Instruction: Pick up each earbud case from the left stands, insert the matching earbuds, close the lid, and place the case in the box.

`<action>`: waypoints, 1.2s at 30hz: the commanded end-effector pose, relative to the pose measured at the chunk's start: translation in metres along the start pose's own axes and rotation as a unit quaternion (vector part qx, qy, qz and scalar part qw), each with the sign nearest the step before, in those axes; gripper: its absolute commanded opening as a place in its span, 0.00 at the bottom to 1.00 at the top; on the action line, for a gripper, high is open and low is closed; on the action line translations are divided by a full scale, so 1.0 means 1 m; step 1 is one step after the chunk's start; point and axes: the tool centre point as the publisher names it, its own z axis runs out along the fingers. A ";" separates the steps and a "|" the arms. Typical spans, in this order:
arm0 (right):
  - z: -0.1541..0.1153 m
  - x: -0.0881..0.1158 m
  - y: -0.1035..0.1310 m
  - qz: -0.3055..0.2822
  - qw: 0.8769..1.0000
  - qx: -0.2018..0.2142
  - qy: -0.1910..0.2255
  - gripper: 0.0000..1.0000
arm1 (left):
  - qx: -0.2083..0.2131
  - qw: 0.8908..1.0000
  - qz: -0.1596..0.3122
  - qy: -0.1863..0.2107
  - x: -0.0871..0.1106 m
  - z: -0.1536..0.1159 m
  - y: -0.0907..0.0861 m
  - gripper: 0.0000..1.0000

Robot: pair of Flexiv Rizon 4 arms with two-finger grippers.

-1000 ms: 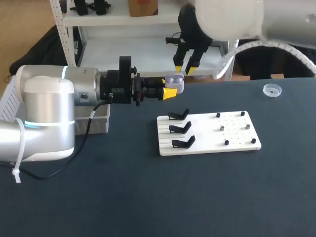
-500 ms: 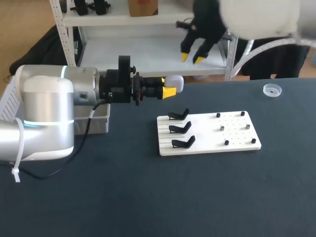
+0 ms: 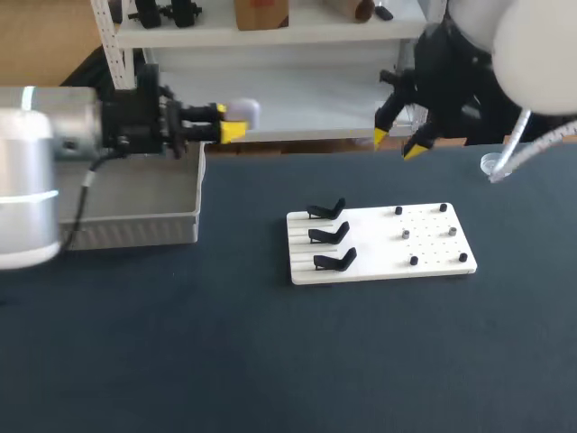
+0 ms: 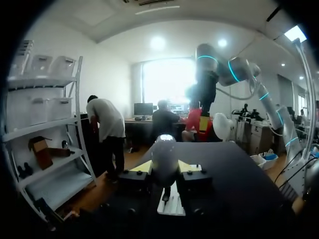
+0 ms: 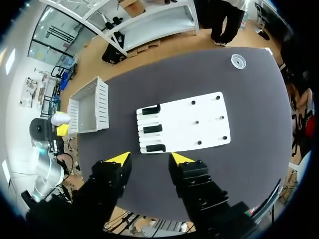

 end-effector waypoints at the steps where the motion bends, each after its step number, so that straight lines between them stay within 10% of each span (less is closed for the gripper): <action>1: 0.003 0.012 -0.004 0.010 0.998 0.007 -0.054 0.49 | -0.018 1.000 -0.001 0.011 0.012 -0.073 0.010 0.00; 16: 0.017 0.025 -0.005 0.035 0.998 0.039 -0.039 0.47 | -0.120 0.987 -0.043 0.093 0.109 -0.130 0.074 0.00; 28: 0.021 0.033 -0.006 0.046 0.997 0.050 -0.034 0.48 | -0.130 0.977 -0.100 0.134 0.169 -0.133 0.085 0.02; 33: 0.022 0.035 -0.007 0.049 0.997 0.051 -0.033 0.48 | -0.139 0.976 -0.112 0.125 0.173 -0.137 0.087 1.00; 36: 0.021 0.036 -0.008 0.051 0.997 0.053 -0.035 0.49 | -0.137 0.976 -0.113 0.126 0.169 -0.137 0.084 1.00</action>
